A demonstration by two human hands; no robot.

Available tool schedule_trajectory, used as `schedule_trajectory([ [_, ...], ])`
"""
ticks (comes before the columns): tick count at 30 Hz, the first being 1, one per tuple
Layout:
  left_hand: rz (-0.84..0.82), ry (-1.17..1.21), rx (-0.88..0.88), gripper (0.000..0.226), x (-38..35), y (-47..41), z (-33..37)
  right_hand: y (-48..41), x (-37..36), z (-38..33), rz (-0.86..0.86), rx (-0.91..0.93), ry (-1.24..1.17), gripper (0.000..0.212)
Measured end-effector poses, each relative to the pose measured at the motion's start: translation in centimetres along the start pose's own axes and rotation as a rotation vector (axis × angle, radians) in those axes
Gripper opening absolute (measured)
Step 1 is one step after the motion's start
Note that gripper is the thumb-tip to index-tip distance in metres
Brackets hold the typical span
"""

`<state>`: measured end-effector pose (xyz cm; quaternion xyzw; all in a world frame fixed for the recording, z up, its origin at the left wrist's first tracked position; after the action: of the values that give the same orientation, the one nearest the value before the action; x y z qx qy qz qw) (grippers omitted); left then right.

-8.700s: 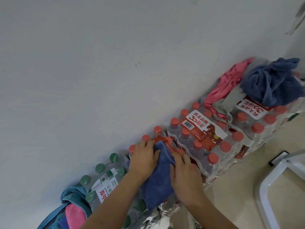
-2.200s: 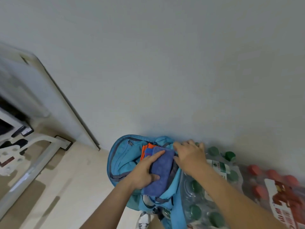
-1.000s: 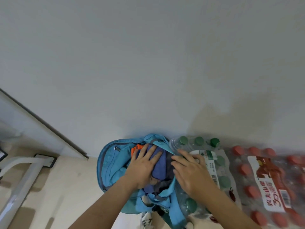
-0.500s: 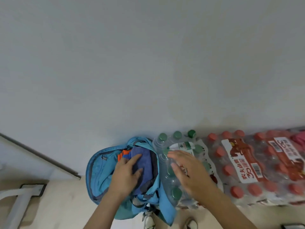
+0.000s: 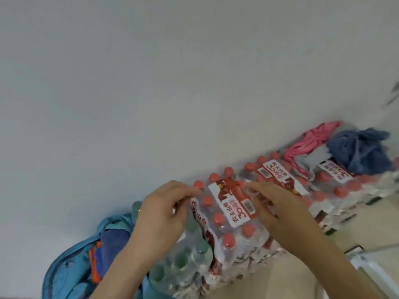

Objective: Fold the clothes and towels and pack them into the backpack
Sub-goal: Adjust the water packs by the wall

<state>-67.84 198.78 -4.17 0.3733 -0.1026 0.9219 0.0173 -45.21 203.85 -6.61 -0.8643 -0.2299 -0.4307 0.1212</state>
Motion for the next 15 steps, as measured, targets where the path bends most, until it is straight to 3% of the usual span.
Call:
schedule_trajectory([
  [5, -0.18, -0.066, -0.119, 0.039, -8.6, -4.3, 8.2, 6.3, 6.5, 8.4, 0.056, -0.164, 0.139, 0.035],
  [10, -0.303, -0.058, -0.167, 0.023, -18.1, -8.3, 14.0, 12.5, 11.1, 18.5, 0.13, -0.382, 0.105, 0.043],
  [12, -0.345, -0.067, -0.18, 0.022, -21.5, -9.9, 15.6, 14.6, 12.2, 22.0, 0.197, -0.46, -0.051, 0.042],
  [15, -0.413, -0.148, -0.233, 0.031, -25.7, -12.4, 17.1, 16.9, 13.3, 26.9, 0.366, -0.561, -0.484, 0.028],
])
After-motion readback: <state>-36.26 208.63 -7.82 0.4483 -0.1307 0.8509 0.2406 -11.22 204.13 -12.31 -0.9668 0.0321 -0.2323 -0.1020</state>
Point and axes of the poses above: each hand's wrist, its own y-axis away from the middle knuckle, its own x-axis out of the back of the hand, z = x × y, the point moved 5 cm from there along -y, towards the middle knuckle, and after that the axes turned 13 degrees about -z, right-handed, at the moved point
